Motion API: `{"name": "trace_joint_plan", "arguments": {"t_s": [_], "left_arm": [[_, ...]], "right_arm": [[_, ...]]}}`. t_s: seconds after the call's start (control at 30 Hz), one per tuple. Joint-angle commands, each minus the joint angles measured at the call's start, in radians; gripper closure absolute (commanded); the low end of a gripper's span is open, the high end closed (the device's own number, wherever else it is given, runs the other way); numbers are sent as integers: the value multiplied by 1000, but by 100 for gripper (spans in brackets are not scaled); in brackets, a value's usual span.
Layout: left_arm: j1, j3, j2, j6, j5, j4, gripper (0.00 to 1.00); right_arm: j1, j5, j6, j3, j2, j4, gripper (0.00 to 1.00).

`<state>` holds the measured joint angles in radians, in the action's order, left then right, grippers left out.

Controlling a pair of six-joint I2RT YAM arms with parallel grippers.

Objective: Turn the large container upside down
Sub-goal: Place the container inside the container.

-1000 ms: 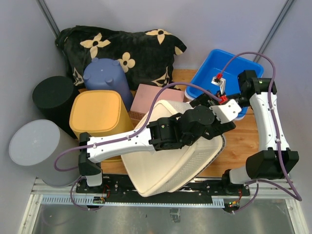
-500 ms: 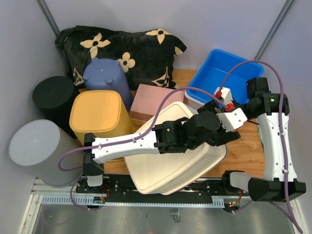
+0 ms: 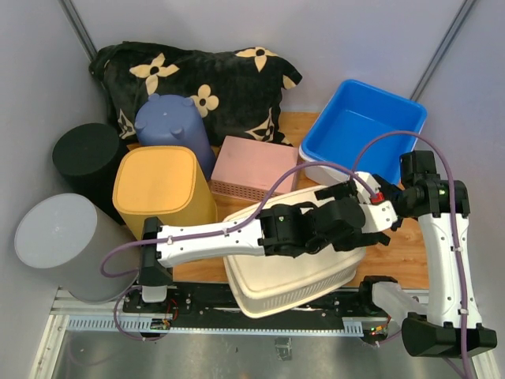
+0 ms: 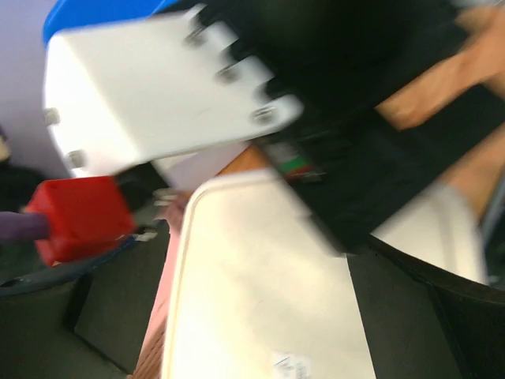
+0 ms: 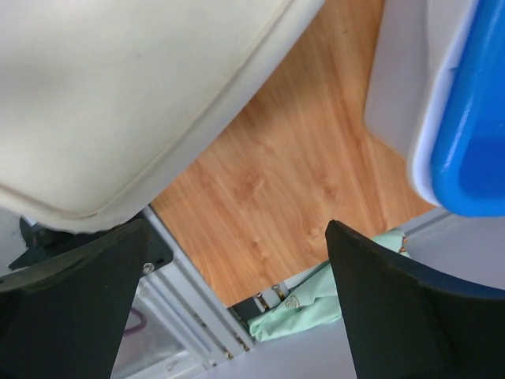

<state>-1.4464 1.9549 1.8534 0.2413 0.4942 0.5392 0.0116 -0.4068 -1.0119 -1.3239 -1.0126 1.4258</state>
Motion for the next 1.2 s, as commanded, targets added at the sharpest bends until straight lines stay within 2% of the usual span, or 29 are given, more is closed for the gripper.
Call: {"name": "trace_joint_plan", "arguments": {"t_s": [0.0, 0.13, 0.23, 0.37, 0.53, 0.77, 0.87, 1.0, 1.17], "left_arm": [[73, -8, -58, 125, 227, 112, 2], [112, 103, -133, 225, 291, 116, 1], [245, 163, -184, 232, 305, 60, 1], [442, 231, -204, 188, 326, 11, 1], [554, 194, -256, 238, 394, -35, 1], [1004, 268, -242, -28, 203, 205, 1], [1049, 177, -283, -51, 238, 238, 1], [1085, -69, -419, -50, 204, 228, 1], [1167, -307, -560, -41, 178, 207, 3]], "right_arm": [[-10, 76, -130, 3, 56, 140, 5], [-10, 73, -57, -69, 86, 18, 5], [-10, 66, 84, -136, 82, -152, 4], [4, 82, 222, -223, -21, -301, 4], [85, -45, 315, -274, -129, -394, 5], [82, -91, 496, -105, -191, -644, 8], [-11, 81, 515, -34, -176, -775, 7], [-171, 327, 443, 25, -195, -843, 7], [-201, 393, 429, 62, -225, -895, 8]]}}
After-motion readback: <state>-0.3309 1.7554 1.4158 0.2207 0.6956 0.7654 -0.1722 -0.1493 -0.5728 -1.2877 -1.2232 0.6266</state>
